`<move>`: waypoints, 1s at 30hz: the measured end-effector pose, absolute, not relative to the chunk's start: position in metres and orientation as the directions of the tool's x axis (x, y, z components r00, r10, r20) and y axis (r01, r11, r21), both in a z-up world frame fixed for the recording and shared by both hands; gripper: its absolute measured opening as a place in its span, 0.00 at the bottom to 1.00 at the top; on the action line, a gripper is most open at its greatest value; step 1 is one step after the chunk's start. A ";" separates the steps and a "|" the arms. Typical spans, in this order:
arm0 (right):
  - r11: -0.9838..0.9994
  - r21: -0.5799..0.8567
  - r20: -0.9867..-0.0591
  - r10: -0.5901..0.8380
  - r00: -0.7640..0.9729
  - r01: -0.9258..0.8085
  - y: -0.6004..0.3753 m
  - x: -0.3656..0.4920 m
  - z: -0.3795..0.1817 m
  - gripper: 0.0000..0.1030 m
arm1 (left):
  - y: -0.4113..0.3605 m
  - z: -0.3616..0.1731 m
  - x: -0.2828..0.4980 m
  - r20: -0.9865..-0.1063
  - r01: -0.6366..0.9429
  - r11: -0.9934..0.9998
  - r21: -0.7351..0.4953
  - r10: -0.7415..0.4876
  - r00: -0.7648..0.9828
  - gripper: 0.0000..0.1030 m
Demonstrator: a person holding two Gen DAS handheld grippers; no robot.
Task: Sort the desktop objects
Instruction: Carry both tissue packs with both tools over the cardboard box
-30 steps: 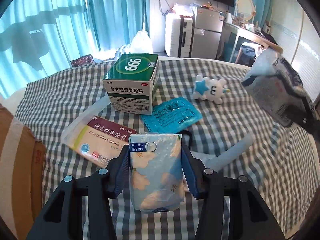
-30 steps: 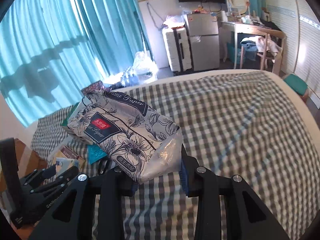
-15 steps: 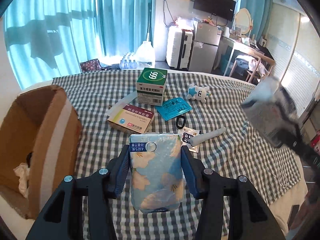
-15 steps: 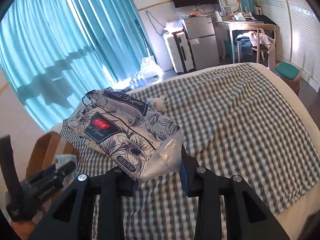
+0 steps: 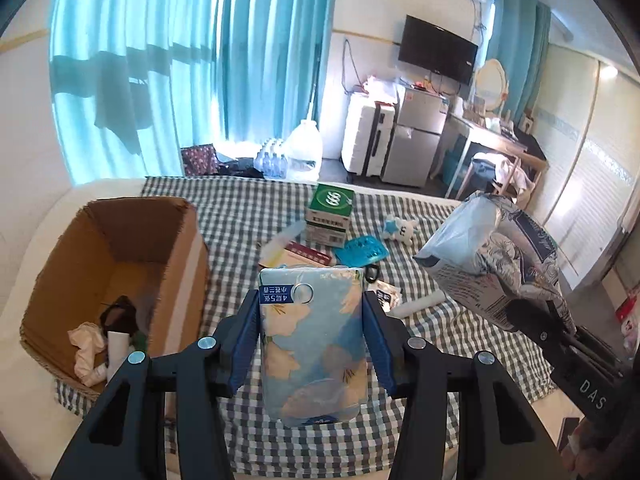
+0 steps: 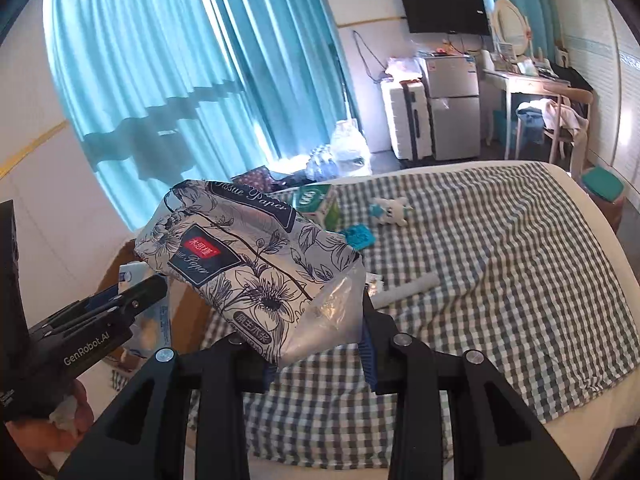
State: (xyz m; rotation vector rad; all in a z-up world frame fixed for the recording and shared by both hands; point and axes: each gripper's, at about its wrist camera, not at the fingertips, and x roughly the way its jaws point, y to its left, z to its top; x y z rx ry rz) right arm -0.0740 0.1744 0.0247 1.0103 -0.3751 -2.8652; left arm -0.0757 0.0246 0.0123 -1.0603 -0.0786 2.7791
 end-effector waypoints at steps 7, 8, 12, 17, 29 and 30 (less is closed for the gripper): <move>-0.973 0.212 -0.596 -0.206 -0.776 0.095 0.124 -0.076 0.038 0.31 | -0.017 0.019 -0.073 -0.637 -0.072 -0.985 -0.155 0.155 -0.755 0.49; -0.971 0.213 -0.596 -0.218 -0.773 0.110 0.116 -0.077 0.039 0.31 | -0.023 0.017 -0.075 -0.638 -0.061 -0.985 -0.163 0.153 -0.755 0.49; -0.961 0.224 -0.598 -0.265 -0.756 0.160 0.090 -0.084 0.035 0.31 | -0.050 0.012 -0.079 -0.647 -0.006 -0.987 -0.161 0.110 -0.755 0.49; -0.951 0.213 -0.620 -0.310 -0.721 0.225 0.054 -0.098 0.026 0.31 | -0.095 0.012 -0.085 -0.640 0.074 -0.983 -0.167 0.051 -0.767 0.49; -0.915 0.207 -0.657 -0.393 -0.644 0.347 -0.026 -0.132 0.009 0.31 | -0.189 -0.021 -0.107 -0.683 0.241 -0.952 -0.188 -0.049 -0.728 0.49; -0.908 0.218 -0.655 -0.408 -0.636 0.358 -0.033 -0.136 0.006 0.31 | -0.194 -0.024 -0.109 -0.689 0.249 -0.950 -0.189 -0.052 -0.723 0.49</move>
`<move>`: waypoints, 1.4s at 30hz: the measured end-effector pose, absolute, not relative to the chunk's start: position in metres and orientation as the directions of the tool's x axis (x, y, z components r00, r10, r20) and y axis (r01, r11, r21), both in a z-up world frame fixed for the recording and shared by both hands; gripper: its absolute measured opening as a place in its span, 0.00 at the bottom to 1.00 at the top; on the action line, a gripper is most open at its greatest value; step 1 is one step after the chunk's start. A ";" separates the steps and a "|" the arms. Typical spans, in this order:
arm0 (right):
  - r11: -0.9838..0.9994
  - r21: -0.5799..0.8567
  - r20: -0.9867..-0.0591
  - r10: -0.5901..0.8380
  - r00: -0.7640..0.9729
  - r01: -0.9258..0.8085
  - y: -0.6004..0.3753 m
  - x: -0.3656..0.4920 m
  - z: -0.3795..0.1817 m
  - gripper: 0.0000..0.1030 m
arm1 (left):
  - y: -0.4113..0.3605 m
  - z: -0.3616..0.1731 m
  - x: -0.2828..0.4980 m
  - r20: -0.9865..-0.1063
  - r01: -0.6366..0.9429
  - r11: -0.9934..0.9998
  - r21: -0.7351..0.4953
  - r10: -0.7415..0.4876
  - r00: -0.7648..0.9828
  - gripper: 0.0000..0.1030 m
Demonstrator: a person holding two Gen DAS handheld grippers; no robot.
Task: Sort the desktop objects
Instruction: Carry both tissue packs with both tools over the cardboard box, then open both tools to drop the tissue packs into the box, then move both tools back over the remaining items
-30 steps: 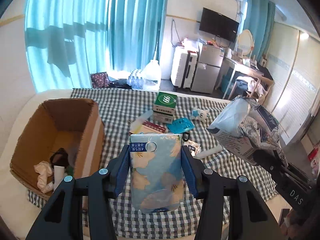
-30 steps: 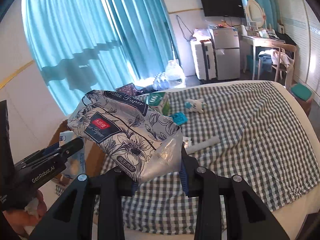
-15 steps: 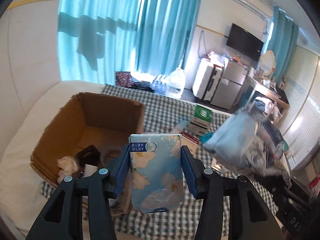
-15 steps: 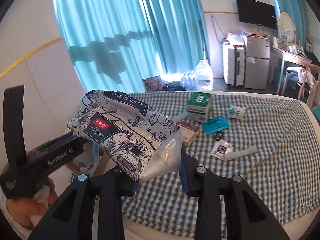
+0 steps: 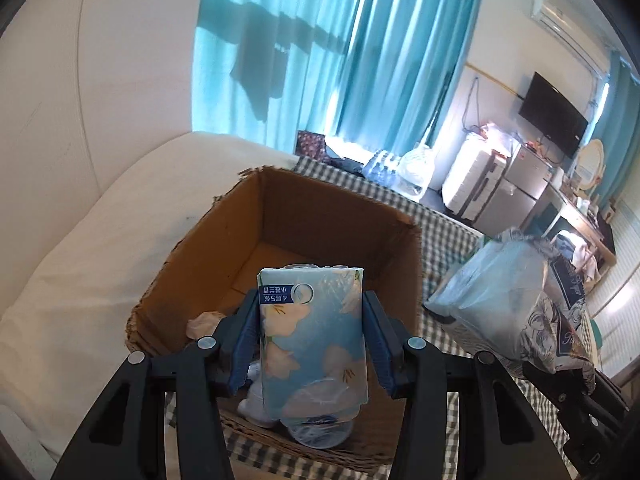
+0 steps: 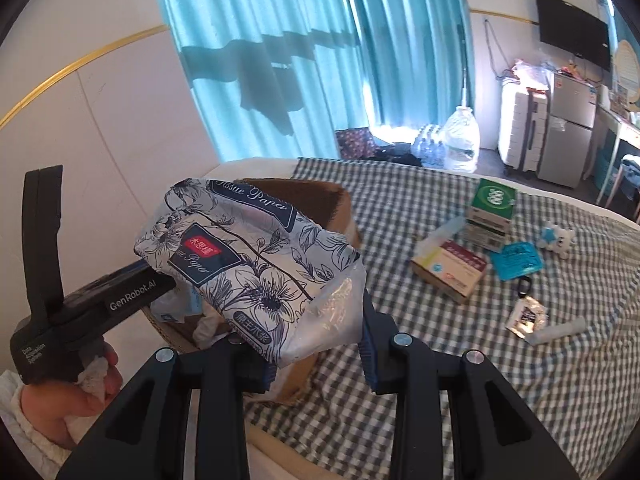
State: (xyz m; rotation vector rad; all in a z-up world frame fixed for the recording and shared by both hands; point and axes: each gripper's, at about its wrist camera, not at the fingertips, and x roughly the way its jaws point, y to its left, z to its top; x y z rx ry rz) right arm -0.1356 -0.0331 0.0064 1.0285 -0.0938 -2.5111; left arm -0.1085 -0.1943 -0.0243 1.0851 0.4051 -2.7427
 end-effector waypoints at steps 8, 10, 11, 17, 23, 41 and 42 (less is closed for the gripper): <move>-0.872 0.273 -0.673 -0.475 -0.567 0.406 -0.083 -0.164 -0.014 0.34 | -0.224 -0.054 -0.120 -0.733 0.291 -0.940 -0.178 -0.070 -0.676 0.49; -0.866 0.293 -0.676 -0.488 -0.552 0.406 -0.089 -0.172 -0.015 0.38 | -0.226 -0.061 -0.122 -0.744 0.300 -0.940 -0.165 -0.081 -0.663 0.49; -0.860 0.311 -0.677 -0.500 -0.540 0.406 -0.091 -0.175 -0.017 0.40 | -0.227 -0.063 -0.124 -0.748 0.302 -0.940 -0.160 -0.084 -0.658 0.50; -0.838 0.379 -0.613 -0.546 -0.571 0.393 -0.090 -0.176 -0.012 0.74 | -0.220 -0.073 -0.124 -0.761 0.322 -0.942 -0.097 -0.138 -0.634 0.97; -0.859 0.388 -0.622 -0.512 -0.593 0.334 -0.061 -0.171 -0.021 0.74 | -0.205 -0.075 -0.121 -0.764 0.305 -0.949 -0.081 -0.138 -0.631 0.98; -0.931 0.363 -0.640 -0.234 -0.732 -0.020 0.154 -0.115 -0.035 0.74 | -0.082 -0.049 -0.107 -0.741 0.091 -0.993 -0.077 -0.004 -0.672 1.00; -0.928 0.371 -0.639 -0.222 -0.736 -0.042 0.167 -0.112 -0.036 0.74 | -0.071 -0.052 -0.108 -0.745 0.073 -0.995 -0.073 0.006 -0.667 1.00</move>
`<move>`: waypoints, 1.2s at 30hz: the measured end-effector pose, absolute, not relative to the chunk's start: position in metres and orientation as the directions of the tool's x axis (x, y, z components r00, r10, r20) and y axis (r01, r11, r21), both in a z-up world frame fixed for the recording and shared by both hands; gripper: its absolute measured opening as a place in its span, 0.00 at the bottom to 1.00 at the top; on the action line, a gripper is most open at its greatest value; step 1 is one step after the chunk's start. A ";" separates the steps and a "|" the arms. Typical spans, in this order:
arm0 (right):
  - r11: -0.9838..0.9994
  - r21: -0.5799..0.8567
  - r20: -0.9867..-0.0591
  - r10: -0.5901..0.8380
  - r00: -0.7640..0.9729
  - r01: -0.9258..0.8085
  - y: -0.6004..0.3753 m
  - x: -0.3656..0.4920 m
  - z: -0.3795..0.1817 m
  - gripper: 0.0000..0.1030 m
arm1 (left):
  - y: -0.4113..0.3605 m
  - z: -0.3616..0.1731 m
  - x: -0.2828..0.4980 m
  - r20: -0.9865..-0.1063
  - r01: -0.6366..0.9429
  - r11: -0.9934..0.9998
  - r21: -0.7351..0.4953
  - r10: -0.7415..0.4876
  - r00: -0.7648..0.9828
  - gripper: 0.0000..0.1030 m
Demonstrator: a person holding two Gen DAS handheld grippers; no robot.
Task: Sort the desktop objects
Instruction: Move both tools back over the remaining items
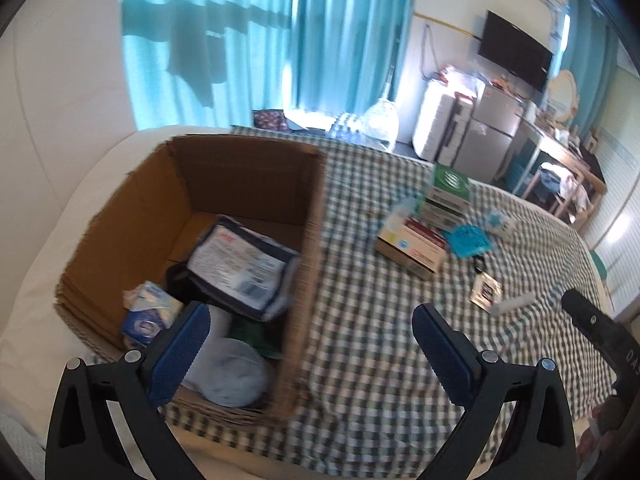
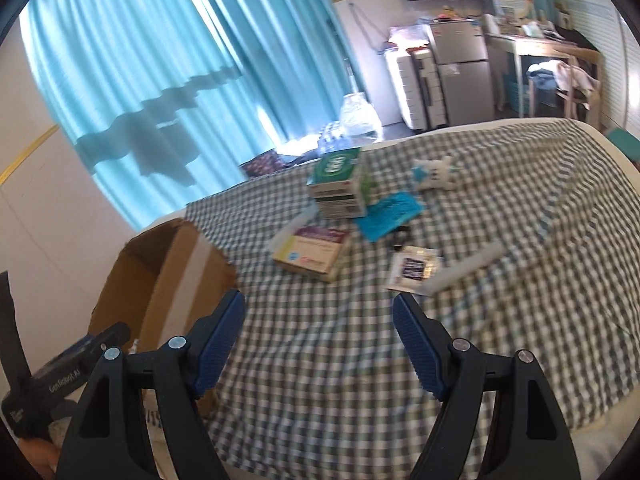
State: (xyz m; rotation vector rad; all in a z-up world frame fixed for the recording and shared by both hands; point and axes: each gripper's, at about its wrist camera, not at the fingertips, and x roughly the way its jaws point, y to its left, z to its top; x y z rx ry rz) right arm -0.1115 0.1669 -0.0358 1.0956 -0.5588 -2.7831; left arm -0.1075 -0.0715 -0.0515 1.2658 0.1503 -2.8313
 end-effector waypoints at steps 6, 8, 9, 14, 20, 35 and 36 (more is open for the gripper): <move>-0.916 0.371 -0.660 -0.145 -0.738 -0.152 0.225 -0.097 -0.049 0.74 | -0.007 -0.075 -0.111 -0.777 -0.003 -0.996 -0.086 0.069 -0.625 1.00; -0.924 0.339 -0.670 -0.104 -0.735 -0.178 0.236 -0.096 -0.055 0.74 | 0.012 -0.086 -0.113 -0.785 -0.026 -0.997 -0.072 0.073 -0.615 1.00; -0.926 0.329 -0.673 -0.092 -0.734 -0.185 0.239 -0.096 -0.058 0.74 | 0.021 -0.091 -0.114 -0.789 -0.038 -0.997 -0.063 0.073 -0.610 1.00; -0.920 0.335 -0.698 -0.098 -0.709 -0.203 0.250 -0.112 -0.085 0.74 | 0.054 -0.120 -0.128 -0.810 -0.082 -0.996 -0.023 0.067 -0.582 1.00; -0.922 0.325 -0.745 -0.112 -0.657 -0.212 0.257 -0.161 -0.128 0.74 | 0.081 -0.154 -0.162 -0.827 -0.090 -0.996 -0.024 0.070 -0.558 1.00; -0.889 0.382 -0.768 -0.154 -0.622 -0.251 0.269 -0.241 -0.197 0.39 | 0.112 -0.193 -0.212 -0.832 -0.114 -0.993 -0.007 0.069 -0.550 1.00; -0.884 0.399 -0.759 -0.170 -0.629 -0.243 0.274 -0.239 -0.196 0.33 | 0.115 -0.194 -0.214 -0.833 -0.125 -0.992 -0.005 0.073 -0.548 1.00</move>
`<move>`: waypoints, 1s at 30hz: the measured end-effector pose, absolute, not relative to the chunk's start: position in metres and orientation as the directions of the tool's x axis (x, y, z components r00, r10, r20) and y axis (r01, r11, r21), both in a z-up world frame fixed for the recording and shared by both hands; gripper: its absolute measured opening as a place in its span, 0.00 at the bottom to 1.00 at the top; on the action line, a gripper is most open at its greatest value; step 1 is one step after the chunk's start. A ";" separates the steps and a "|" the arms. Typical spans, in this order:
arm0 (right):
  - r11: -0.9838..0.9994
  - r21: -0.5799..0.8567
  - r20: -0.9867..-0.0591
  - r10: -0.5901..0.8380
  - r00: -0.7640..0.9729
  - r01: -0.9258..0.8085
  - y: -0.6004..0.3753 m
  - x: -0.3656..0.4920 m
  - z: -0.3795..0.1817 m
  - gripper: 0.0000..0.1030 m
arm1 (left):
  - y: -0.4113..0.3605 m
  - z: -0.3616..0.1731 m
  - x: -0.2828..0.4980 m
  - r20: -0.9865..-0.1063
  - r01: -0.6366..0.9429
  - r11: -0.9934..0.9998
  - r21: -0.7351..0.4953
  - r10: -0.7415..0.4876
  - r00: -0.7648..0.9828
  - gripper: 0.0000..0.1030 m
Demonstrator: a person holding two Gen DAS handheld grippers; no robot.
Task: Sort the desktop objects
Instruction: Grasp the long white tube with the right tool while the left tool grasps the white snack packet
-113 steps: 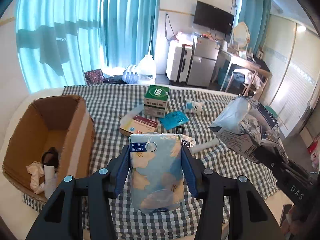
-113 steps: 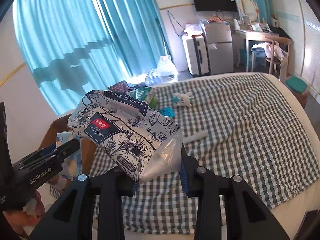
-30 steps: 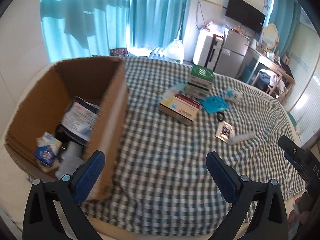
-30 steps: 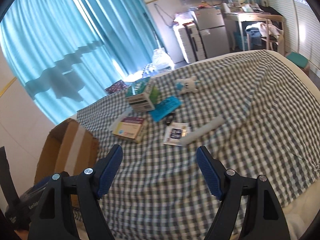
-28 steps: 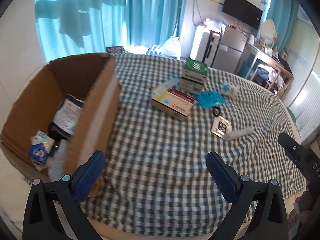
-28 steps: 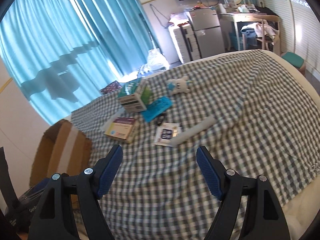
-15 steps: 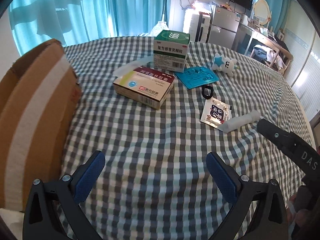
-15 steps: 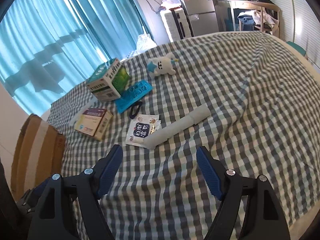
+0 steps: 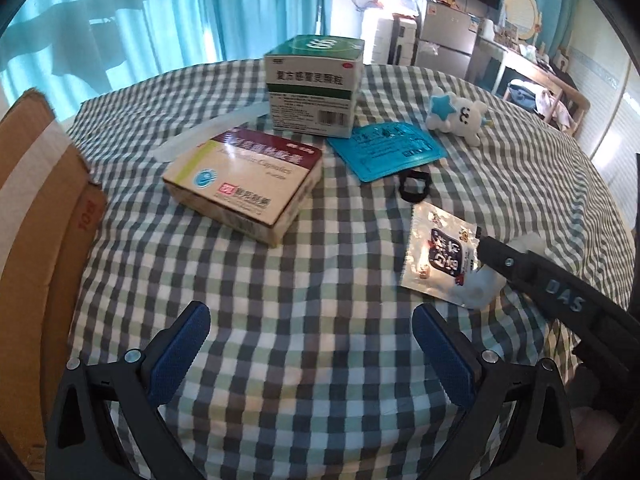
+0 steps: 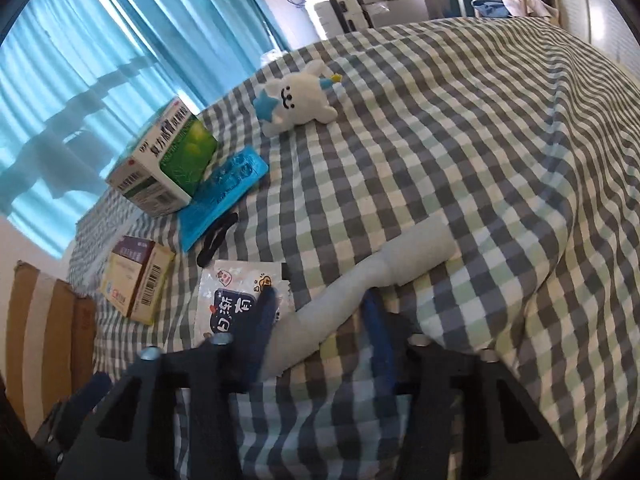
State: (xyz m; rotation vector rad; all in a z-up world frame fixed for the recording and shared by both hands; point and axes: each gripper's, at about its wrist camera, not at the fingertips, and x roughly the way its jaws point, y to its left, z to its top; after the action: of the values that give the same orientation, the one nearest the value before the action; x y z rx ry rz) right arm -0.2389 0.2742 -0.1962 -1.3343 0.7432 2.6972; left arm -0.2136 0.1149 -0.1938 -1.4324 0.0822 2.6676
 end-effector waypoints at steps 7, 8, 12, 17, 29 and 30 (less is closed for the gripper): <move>-0.901 0.348 -0.763 -0.112 -0.636 -0.259 0.312 -0.219 -0.176 0.20 | 0.151 -0.194 -0.220 -0.829 -0.200 -0.978 -0.064 0.163 -0.534 1.00; -0.906 0.338 -0.762 -0.105 -0.640 -0.254 0.314 -0.216 -0.171 0.20 | 0.157 -0.195 -0.221 -0.830 -0.209 -0.975 -0.070 0.173 -0.530 1.00; -0.913 0.324 -0.747 -0.085 -0.660 -0.249 0.327 -0.207 -0.160 0.18 | 0.179 -0.201 -0.224 -0.847 -0.229 -0.969 -0.090 0.196 -0.494 1.00; -0.916 0.314 -0.746 -0.074 -0.662 -0.251 0.337 -0.207 -0.158 0.18 | 0.199 -0.210 -0.225 -0.855 -0.249 -0.967 -0.057 0.176 -0.487 1.00; -0.839 0.484 -0.760 -0.262 -0.594 -0.248 0.328 -0.226 -0.198 0.57 | 0.187 -0.219 -0.230 -0.868 -0.262 -0.963 -0.067 0.186 -0.461 1.00; -0.835 0.490 -0.756 -0.264 -0.599 -0.249 0.327 -0.227 -0.202 0.58 | 0.189 -0.220 -0.229 -0.869 -0.266 -0.961 -0.070 0.189 -0.457 1.00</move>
State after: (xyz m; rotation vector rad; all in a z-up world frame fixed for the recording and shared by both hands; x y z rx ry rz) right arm -0.2265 0.3268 -0.2023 -1.4100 0.9034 2.6684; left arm -0.2294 0.1893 -0.2195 -1.4608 0.1107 2.4721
